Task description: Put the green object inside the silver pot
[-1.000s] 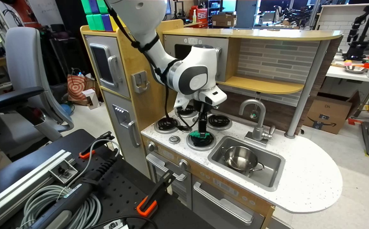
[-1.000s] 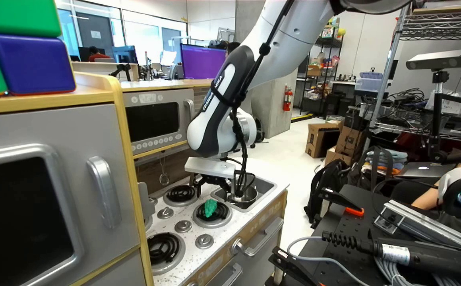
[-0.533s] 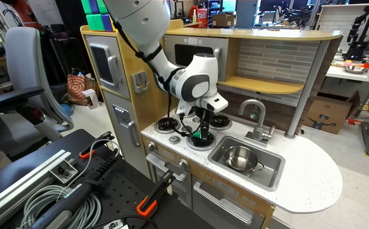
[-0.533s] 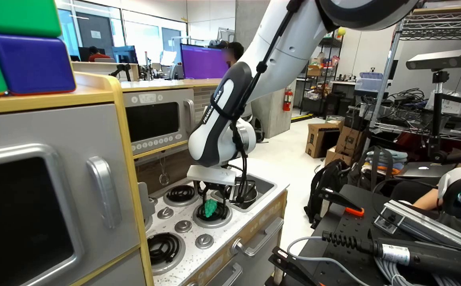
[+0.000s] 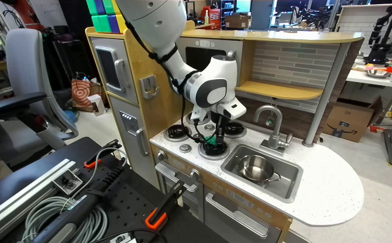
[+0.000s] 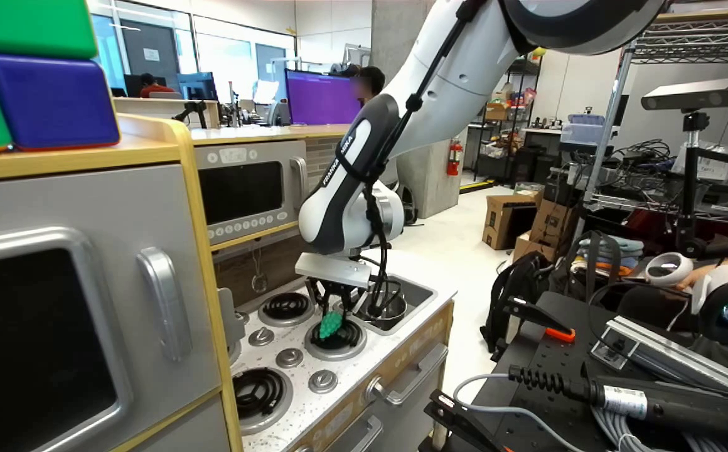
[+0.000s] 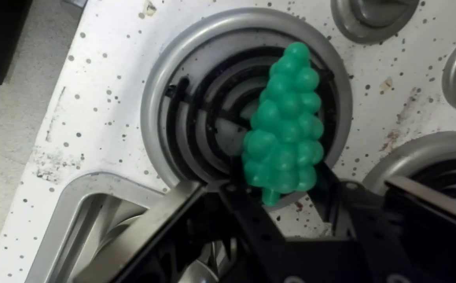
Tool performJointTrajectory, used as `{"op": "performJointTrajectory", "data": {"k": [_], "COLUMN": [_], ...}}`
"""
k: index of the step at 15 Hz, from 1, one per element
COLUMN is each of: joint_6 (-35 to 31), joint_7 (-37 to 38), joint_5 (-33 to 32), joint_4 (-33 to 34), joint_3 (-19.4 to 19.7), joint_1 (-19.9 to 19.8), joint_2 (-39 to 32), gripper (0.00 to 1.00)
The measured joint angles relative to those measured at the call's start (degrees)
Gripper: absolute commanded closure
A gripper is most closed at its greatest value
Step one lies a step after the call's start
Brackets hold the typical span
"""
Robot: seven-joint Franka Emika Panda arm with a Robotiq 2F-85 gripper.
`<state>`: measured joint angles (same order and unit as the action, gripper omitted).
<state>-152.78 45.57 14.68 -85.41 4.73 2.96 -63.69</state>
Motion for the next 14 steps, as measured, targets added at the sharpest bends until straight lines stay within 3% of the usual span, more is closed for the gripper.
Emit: {"op": "performJointTrajectory", "data": {"k": [3,6,9,12,14], "joint_6": [-2.5,-7.5,-7.9,-5.5,-2.2], "joint_7": [-4.2,-7.3,-6.9,-3.1,0.8], "joint_5": [3.0,4.8,4.9,3.7,1.6], "joint_4": [-4.7,-12.0,-14.9,-12.5,-9.5], "joint_3": [-2.1,-1.5,3.5,11.1,14.1], "joint_1": [-3.5,-7.1,-8.8,-7.6,-6.6], "joint_2": [4.2,10.6,14.8,15.0,13.9], "gripper": [0.82,0.82,0.82,0.82,0.82]}}
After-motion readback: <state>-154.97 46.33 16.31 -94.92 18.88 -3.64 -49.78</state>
